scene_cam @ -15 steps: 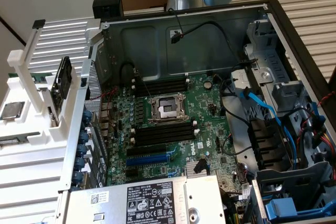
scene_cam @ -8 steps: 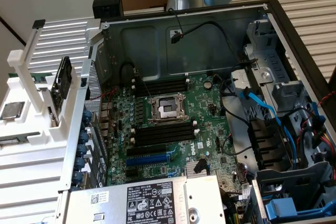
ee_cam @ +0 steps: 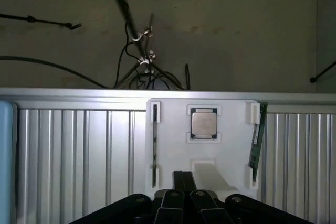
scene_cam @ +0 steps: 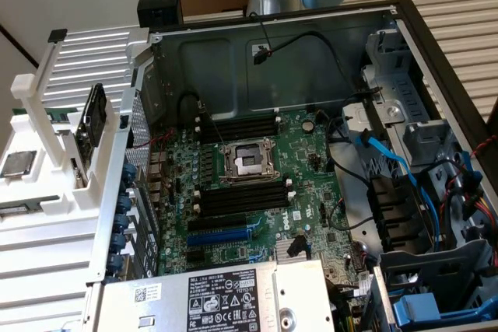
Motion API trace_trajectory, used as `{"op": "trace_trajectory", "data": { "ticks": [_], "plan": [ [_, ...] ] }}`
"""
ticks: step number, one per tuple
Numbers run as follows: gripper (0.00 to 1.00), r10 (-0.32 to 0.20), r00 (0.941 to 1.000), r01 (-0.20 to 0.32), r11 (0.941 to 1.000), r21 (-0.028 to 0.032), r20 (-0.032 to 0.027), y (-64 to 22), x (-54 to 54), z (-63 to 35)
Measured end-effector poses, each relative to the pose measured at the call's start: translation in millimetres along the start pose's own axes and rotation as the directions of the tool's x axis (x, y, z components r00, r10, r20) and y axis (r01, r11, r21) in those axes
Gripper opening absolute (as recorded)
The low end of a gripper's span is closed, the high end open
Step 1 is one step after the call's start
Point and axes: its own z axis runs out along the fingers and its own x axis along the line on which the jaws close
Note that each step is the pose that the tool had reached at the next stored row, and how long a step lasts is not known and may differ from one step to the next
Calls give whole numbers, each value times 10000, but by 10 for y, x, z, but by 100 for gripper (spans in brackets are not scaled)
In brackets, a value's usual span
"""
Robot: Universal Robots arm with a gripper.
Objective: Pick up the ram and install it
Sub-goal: 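Pick up the ram and move it above insertion slot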
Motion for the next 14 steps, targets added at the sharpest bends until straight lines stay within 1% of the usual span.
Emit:
{"op": "trace_trajectory", "data": {
  "ticks": [2, 4, 12, 14],
  "plan": [
    [11, 0, 10000, 0, 10000, 1, 0, -1, 0, 3],
    [11, -1, 10000, 1, 10000, 16, 0, 2, 1, 34],
    [11, -1, 10000, 1, 10000, 20, -1, 22, 6, 181],
    [11, -1, 10000, 1, 10000, 21, 0, 27, 8, 237]
  ]
}}
